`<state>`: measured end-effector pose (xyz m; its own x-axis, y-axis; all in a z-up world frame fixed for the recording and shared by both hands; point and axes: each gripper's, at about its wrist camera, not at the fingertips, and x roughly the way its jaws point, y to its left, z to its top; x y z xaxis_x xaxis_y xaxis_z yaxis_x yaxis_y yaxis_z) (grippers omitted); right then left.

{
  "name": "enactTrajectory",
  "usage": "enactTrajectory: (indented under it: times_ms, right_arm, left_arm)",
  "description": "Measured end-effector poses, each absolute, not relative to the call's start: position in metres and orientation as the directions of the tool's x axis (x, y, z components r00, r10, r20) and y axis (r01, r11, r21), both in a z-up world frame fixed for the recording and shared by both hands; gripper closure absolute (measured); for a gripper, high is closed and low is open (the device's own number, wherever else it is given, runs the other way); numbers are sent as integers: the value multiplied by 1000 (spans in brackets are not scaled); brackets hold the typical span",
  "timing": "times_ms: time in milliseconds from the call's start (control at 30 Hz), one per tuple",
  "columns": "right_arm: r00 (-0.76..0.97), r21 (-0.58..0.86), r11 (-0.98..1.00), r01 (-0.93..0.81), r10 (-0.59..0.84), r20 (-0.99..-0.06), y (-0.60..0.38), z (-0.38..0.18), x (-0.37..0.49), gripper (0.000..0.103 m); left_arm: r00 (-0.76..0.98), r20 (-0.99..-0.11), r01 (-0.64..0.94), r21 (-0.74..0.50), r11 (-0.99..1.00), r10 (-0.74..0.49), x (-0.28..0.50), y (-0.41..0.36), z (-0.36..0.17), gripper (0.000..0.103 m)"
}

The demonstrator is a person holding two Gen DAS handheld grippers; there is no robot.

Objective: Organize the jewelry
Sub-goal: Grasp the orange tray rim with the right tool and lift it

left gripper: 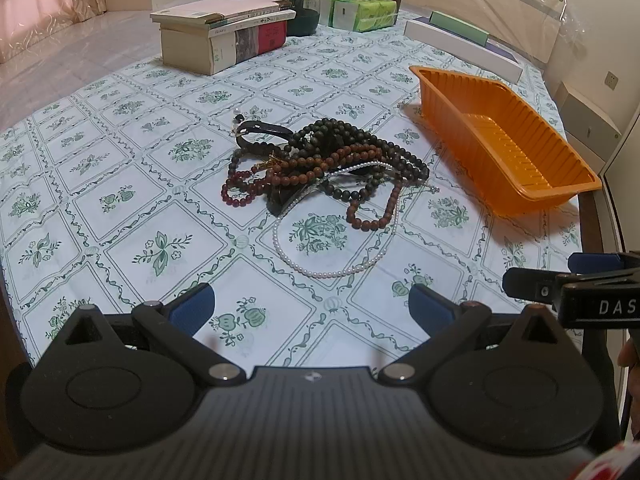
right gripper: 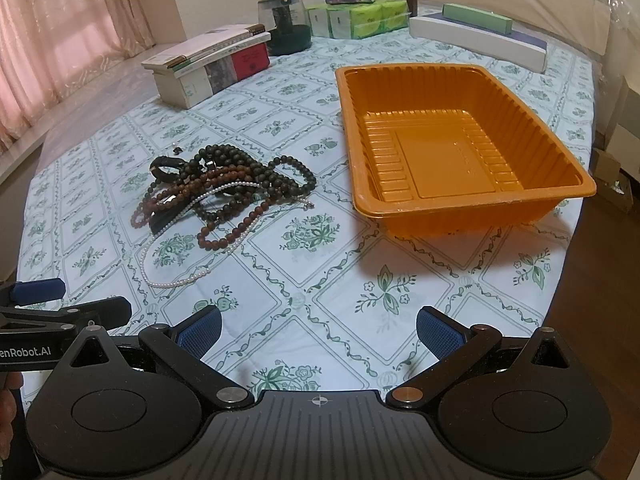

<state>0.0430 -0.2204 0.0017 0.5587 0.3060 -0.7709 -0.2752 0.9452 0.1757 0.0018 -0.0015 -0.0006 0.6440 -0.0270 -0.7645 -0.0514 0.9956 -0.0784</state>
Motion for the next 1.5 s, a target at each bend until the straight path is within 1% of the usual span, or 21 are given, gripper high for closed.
enactTrajectory:
  times_ms: [333,467,567,767,900,933,967,1000,1100,1167,1200,1367,1500]
  right_arm:
    - [560,197,947,-253,309,-769,-226,-1,42,0]
    - [590,220,954,-204,299,-750,-237,2,43,0]
    - [642,229,961,-154,273,-716,-255,10,44,0]
    - [762,258,965,-40,197,-617,-308,31,55,1]
    - [807,263,965,23,137,-575,-345,38,74,1]
    - [814,268,963,38,126,-567,-354,38,80,5]
    - [817,276,960,47,122,-563,-362,38,88,15]
    - [815,286,957,53,124,-566,-372,37,96,19]
    - [804,302,951,70,125,-581,-395,30,122,27]
    - [790,303,951,64,138,-597,-406,21,136,38]
    - [779,306,950,60,147,-610,-411,15,143,40]
    - [732,321,946,39,191,-654,-423,-11,168,59]
    - [713,335,942,5,231,-662,-425,-19,176,68]
  left_arm:
    - [643,-765,-53,-83,995,-29,2,-2,-1,1]
    - [647,-761,-69,-128,989,-53,5,4,-1,1]
    - [649,-756,-81,-173,981,-80,9,11,1,1]
    - [659,-743,-95,-242,966,-121,19,20,2,1]
    - [679,-724,-98,-255,962,-122,24,21,2,1]
    - [681,-722,-96,-252,963,-121,26,21,2,1]
    - [682,-722,-95,-249,964,-120,27,20,1,1]
    - [681,-723,-92,-246,965,-120,28,19,0,1]
    - [680,-724,-90,-240,967,-117,29,18,-3,1]
    - [680,-725,-95,-239,966,-113,31,18,-5,1]
    - [679,-725,-99,-241,965,-111,32,18,-6,1]
    - [685,-719,-106,-259,960,-118,39,19,-8,1]
    - [690,-711,-92,-276,957,-138,44,17,-9,1]
